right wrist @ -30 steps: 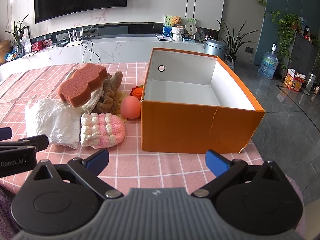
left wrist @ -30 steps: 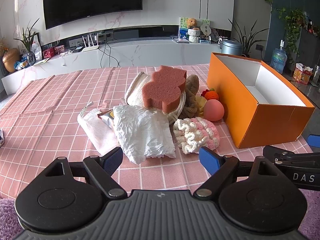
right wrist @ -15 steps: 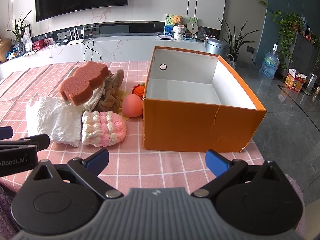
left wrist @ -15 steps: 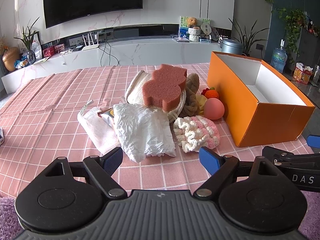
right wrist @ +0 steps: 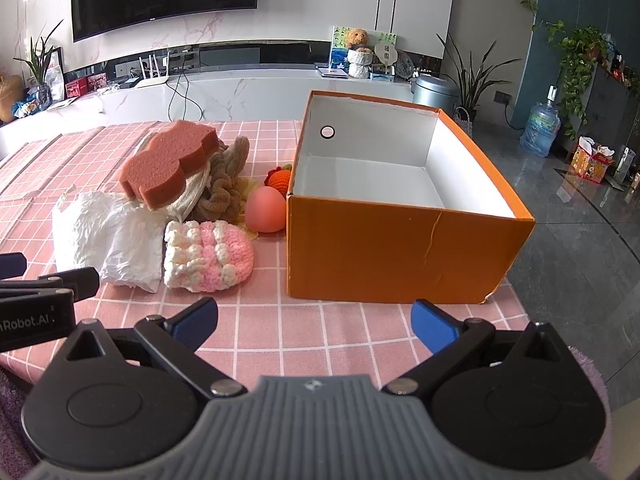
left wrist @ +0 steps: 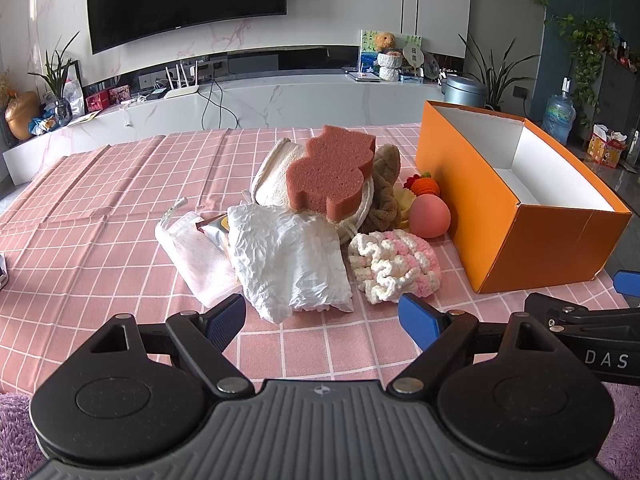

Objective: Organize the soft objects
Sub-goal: 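Move both tools toward the pile of soft items, then grasp the pink-white crocheted pouch with the right gripper while the left gripper grasps the white plastic bag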

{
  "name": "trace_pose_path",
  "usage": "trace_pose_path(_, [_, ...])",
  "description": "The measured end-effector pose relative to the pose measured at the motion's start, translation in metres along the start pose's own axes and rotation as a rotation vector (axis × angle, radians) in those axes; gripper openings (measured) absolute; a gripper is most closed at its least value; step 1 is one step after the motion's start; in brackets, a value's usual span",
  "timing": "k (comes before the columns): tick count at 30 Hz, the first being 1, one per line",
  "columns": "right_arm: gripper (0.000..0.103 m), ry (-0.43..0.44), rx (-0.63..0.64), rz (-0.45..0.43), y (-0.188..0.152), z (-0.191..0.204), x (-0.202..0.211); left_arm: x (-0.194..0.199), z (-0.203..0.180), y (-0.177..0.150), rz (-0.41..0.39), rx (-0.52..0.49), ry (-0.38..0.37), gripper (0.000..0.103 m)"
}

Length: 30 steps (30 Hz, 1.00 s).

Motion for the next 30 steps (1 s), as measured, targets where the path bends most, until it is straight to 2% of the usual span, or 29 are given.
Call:
trace_pose_path(4, [0.101,0.013,0.004,0.002,0.0,0.001,-0.001,-0.001,0.001,0.0,0.006,-0.002,-0.013,0.101])
trace_pose_path(7, [0.101,0.045,0.01,-0.015,0.002,0.003,-0.002,-0.003,0.004,0.001,0.012,0.008,-0.037,0.092])
trace_pose_path(10, [0.099,0.074,0.045,-0.028,0.006,0.011,-0.006,-0.006,0.01,0.003,0.02,0.03,-0.054,0.089])
trace_pose_path(12, [0.087,0.107,0.081,-0.028,0.01,0.019,-0.009,-0.007,0.016,0.005,0.016,0.044,-0.071,0.086])
trace_pose_path(15, [0.081,0.163,0.122,-0.015,0.017,0.033,-0.018,-0.013,0.027,0.006,0.012,0.094,-0.098,0.084])
trace_pose_path(21, [0.072,0.231,0.212,-0.005,0.029,0.063,-0.04,-0.03,0.047,0.015,0.011,0.148,-0.077,0.082])
trace_pose_path(30, [0.072,0.227,0.288,0.034,0.036,0.095,-0.08,-0.059,0.067,0.023,0.029,0.229,-0.051,0.085])
Point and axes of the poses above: each gripper's, at about its wrist camera, not at the fingertips, and x roughly against the way its jaws point, z to its left, y to its top, the point moved 5 cm from there along -x, roughly the way its jaws point, and after that the axes turned 3 degrees about z, right-handed, at the moved point
